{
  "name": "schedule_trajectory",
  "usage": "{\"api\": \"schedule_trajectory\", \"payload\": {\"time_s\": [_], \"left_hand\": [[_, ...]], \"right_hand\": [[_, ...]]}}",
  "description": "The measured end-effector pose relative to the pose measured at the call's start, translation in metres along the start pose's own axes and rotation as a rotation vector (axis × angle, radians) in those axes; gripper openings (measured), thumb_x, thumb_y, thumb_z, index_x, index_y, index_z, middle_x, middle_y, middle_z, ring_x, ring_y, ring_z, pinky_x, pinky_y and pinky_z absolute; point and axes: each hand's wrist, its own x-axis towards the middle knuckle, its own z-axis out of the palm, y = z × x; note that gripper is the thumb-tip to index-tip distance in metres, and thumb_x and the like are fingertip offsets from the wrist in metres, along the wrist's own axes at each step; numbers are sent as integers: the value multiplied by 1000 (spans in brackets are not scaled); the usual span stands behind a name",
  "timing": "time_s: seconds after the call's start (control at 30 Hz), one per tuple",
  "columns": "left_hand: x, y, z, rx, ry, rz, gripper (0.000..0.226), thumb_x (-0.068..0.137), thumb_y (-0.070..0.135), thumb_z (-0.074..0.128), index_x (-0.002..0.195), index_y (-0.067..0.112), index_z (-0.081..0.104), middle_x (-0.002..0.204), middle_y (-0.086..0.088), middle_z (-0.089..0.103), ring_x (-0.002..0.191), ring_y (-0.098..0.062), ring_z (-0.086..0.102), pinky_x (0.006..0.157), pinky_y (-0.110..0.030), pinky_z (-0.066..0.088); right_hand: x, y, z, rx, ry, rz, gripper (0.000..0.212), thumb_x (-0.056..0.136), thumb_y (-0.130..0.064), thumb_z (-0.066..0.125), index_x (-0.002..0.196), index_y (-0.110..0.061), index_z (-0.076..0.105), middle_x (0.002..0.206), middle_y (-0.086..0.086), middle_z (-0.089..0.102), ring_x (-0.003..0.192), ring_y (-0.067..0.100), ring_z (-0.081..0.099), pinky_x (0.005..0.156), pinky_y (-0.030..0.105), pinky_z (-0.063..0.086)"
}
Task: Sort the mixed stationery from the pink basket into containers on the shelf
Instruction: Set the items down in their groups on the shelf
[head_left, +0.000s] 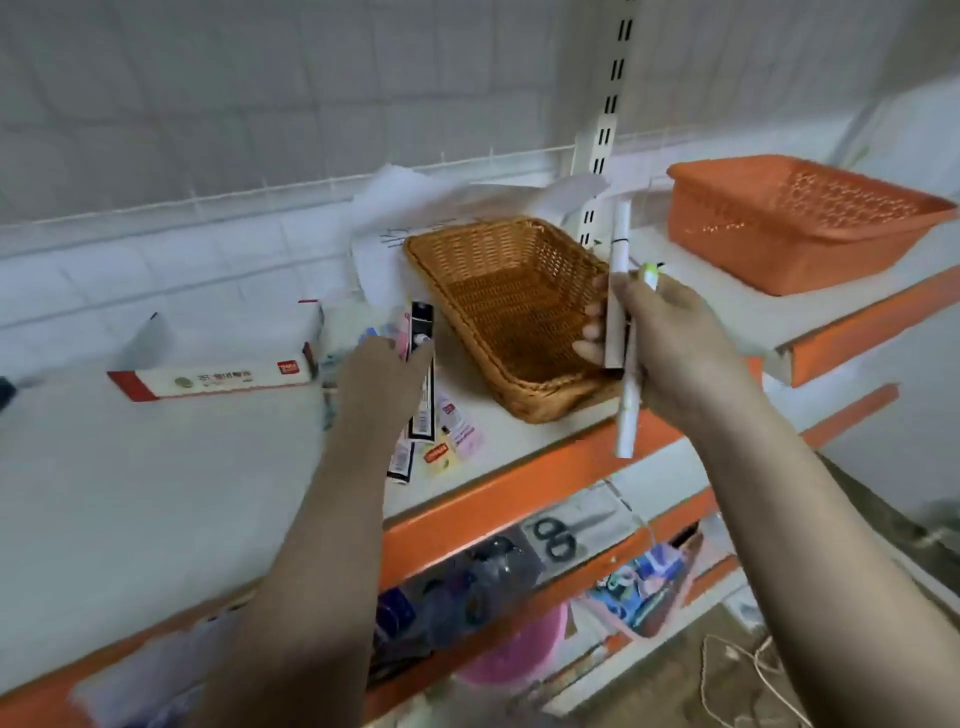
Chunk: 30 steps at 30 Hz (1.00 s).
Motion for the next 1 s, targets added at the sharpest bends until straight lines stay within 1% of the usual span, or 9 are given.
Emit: {"api": "schedule_trajectory", "payload": {"time_s": [0.1, 0.17, 0.3, 0.47, 0.6, 0.67, 0.73, 0.9, 1.0], "left_hand": [[5, 16, 0, 130, 120, 29, 38, 95, 29, 49, 111, -2, 64, 113, -25, 62, 112, -36, 54, 95, -38, 38], [5, 33, -2, 172, 224, 56, 36, 96, 26, 48, 123, 6, 59, 124, -19, 59, 119, -31, 51, 99, -33, 35], [-2, 76, 12, 167, 301, 109, 29, 96, 22, 47, 118, 12, 63, 116, -9, 65, 109, -25, 56, 86, -29, 39], [-15, 103, 41, 162, 325, 89, 28, 94, 18, 49, 118, 13, 64, 114, -9, 66, 108, -26, 57, 86, -30, 41], [-24, 103, 43, 144, 368, 32, 27, 92, 15, 51, 113, 12, 67, 110, -10, 68, 105, -25, 59, 87, -29, 41], [-31, 98, 33, 144, 400, -10, 26, 91, 16, 52, 111, 12, 67, 108, -10, 68, 103, -25, 60, 86, -28, 41], [-44, 88, 16, 156, 420, -61, 26, 92, 16, 52, 112, 12, 66, 108, -9, 68, 103, -24, 60, 86, -27, 41], [-106, 38, -51, 274, 443, -220, 29, 93, 27, 53, 119, 18, 62, 111, -5, 65, 103, -23, 60, 85, -29, 44], [-153, -4, -99, 322, 499, -344, 31, 94, 26, 52, 123, 18, 59, 113, -6, 64, 104, -24, 59, 82, -29, 43]], "right_hand": [[47, -28, -18, -91, -5, -29, 20, 99, -21, 45, 88, -9, 56, 65, 2, 51, 51, 10, 54, 54, 24, 54], [94, -45, -36, -391, 28, -101, 22, 97, -26, 45, 93, -9, 58, 67, 2, 51, 54, 14, 53, 57, 31, 48], [181, -41, -60, -1026, -16, -53, 21, 94, -25, 45, 96, -5, 50, 83, 21, 55, 71, 31, 56, 61, 30, 41], [200, -5, -72, -1245, -242, -13, 31, 97, -18, 47, 74, 2, 49, 75, 16, 47, 60, 26, 42, 48, 23, 30], [199, -9, -70, -1207, -288, -85, 28, 93, -20, 51, 71, -3, 48, 79, 15, 51, 67, 29, 50, 50, 28, 35], [189, -22, -58, -1154, -333, -236, 30, 93, -23, 51, 100, 5, 61, 100, 20, 61, 91, 35, 58, 70, 32, 43], [162, -35, -39, -1034, -404, -403, 32, 93, -25, 52, 117, -6, 61, 119, 10, 61, 107, 27, 58, 84, 28, 41], [69, -27, 27, -957, -742, -678, 24, 93, -28, 55, 114, -18, 60, 95, -2, 60, 91, 16, 58, 70, 21, 33], [8, -4, 77, -963, -960, -700, 25, 95, -28, 51, 115, -15, 60, 101, 3, 61, 96, 22, 59, 81, 30, 46]]}}
